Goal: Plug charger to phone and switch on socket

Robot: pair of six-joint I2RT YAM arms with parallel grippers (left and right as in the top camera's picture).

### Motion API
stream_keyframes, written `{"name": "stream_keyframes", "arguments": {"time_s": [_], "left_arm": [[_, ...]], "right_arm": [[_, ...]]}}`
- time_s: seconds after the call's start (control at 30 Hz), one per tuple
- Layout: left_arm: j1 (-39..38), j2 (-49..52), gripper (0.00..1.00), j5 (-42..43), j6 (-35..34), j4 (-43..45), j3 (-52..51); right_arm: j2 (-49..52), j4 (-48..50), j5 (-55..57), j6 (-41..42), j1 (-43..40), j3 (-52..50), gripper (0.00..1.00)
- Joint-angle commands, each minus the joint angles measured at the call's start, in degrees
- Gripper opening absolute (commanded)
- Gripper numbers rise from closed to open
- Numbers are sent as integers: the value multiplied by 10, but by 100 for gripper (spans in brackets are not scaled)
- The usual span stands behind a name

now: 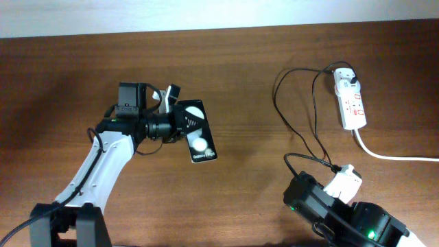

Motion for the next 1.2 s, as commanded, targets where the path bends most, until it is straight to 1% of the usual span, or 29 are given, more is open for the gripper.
{"name": "stream_keyframes", "arguments": {"time_s": [0.0,0.07,0.17,0.23,0.33,0.4,0.5,0.6,0.67,0.73,0.8,0.87,0.93,1.03,1.17], "left_arm": [[0,-8,0,24,23,2,-4],[0,-8,0,23,23,2,-4],[0,-8,0,21,23,2,-4],[0,-8,0,21,23,2,-4],[0,-8,0,22,24,1,-4],[0,-8,0,22,24,1,-4],[0,-8,0,22,24,-1,-4],[0,-8,0,21,24,-1,-4],[0,-8,0,21,24,-1,-4],[0,-8,0,21,24,-1,-4],[0,-8,0,21,24,-1,-4],[0,-8,0,21,24,-1,-4],[0,-8,0,21,24,-1,-4],[0,-8,0,21,24,-1,-4],[0,-8,0,21,24,-1,-4]], "right_arm": [[4,13,37,-19,-2,-3,99],[15,20,36,-30,-16,0,99],[82,24,29,-106,-80,53,99],[122,24,18,-135,-111,87,99],[209,24,-3,-202,-163,165,99],[254,25,-4,-228,-181,212,99],[324,26,-6,-289,-206,294,99],[390,24,-29,-344,-235,374,99],[447,12,-30,-347,-262,438,99],[483,13,-28,-349,-282,475,99],[535,46,-26,-368,-313,522,99],[574,89,-31,-376,-334,543,100],[608,141,-43,-381,-349,544,100],[669,220,-85,-420,-363,544,100],[742,268,-88,-421,-376,544,100]]}}
